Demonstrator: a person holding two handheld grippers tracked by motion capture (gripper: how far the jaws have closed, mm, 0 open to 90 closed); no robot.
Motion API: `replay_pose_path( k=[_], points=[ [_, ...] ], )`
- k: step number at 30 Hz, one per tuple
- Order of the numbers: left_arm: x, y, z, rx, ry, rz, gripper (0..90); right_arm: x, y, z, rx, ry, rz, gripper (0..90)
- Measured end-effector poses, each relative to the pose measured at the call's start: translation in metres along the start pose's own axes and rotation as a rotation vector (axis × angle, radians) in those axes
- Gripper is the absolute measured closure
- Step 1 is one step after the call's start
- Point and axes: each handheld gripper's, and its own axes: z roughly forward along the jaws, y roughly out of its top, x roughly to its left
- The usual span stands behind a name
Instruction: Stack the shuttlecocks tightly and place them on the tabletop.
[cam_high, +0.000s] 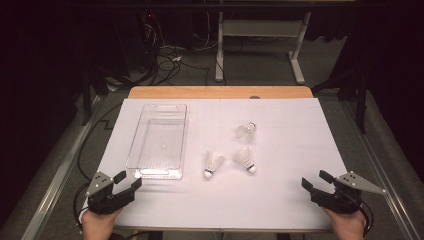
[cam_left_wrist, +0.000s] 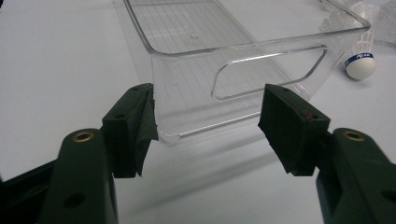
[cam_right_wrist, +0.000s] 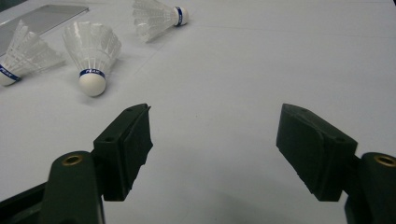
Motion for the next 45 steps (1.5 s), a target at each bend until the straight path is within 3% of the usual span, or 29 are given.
replay_pose_path(
  k=[15,45],
  points=[
    [-0.001,0.0,-0.002,0.003,-0.002,-0.008,37.7,0.0,0.0,-0.002,-0.008,0.005,0.004,26.3],
    [-0.026,0.004,0.001,0.01,-0.051,0.034,39.0,-0.001,-0.001,0.0,0.01,0.016,0.002,26.7]
  ],
)
